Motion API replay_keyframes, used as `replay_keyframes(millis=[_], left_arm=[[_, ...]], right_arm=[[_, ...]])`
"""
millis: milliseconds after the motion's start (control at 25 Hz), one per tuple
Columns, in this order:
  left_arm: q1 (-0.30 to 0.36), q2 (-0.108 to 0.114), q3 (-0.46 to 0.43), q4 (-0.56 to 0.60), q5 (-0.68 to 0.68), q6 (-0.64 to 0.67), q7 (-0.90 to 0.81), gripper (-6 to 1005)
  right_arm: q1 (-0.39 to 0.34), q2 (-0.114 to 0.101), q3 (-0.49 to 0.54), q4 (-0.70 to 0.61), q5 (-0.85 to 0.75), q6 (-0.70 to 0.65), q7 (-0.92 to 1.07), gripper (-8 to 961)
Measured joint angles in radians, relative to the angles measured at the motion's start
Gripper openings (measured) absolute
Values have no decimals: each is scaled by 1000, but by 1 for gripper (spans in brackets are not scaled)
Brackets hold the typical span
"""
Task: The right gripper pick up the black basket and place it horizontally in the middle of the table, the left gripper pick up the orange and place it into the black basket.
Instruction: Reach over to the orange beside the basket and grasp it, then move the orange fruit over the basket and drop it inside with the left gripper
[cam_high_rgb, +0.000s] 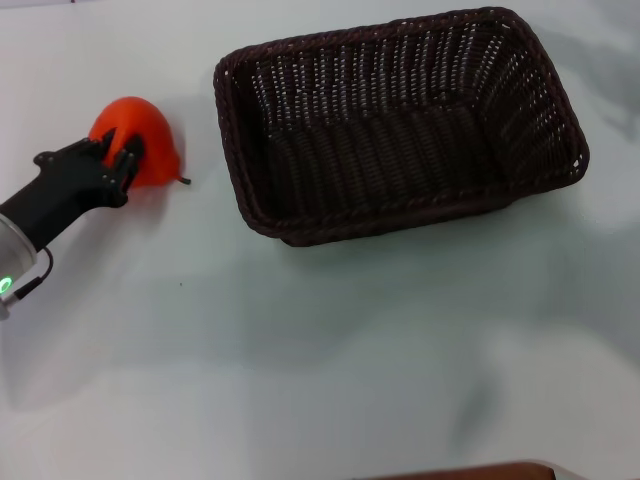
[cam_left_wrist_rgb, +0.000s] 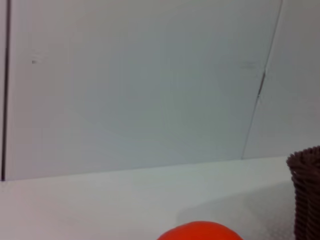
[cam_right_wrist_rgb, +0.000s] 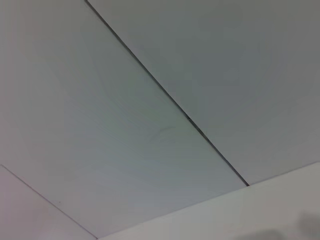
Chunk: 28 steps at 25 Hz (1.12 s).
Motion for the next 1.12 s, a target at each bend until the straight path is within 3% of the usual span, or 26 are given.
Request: replay_keyframes(millis=[40, 160, 440, 560, 760, 1000, 1120], left_arm=[[4, -1, -4, -5, 0, -3, 0, 234], [37, -7, -40, -39, 1, -58, -2, 220], [90, -9, -131, -71, 1, -423, -14, 188], [85, -33, -126, -96, 7, -501, -14, 168], [40, -95, -45, -143, 15, -490, -2, 131], [-96, -103, 103, -63, 8, -389, 0, 88], [-113, -103, 119, -47, -21, -360, -9, 72]], right_arm=[[0, 0, 2, 4, 0, 0, -4, 687], [0, -1, 12, 15, 1, 0, -14, 687], [6, -7, 22, 58, 59, -3, -65, 687], [14, -7, 22, 73, 67, -10, -89, 687], [23, -5, 22, 84, 75, -15, -109, 688], [26, -4, 21, 104, 93, -14, -128, 688], [27, -3, 21, 130, 111, -14, -151, 688]])
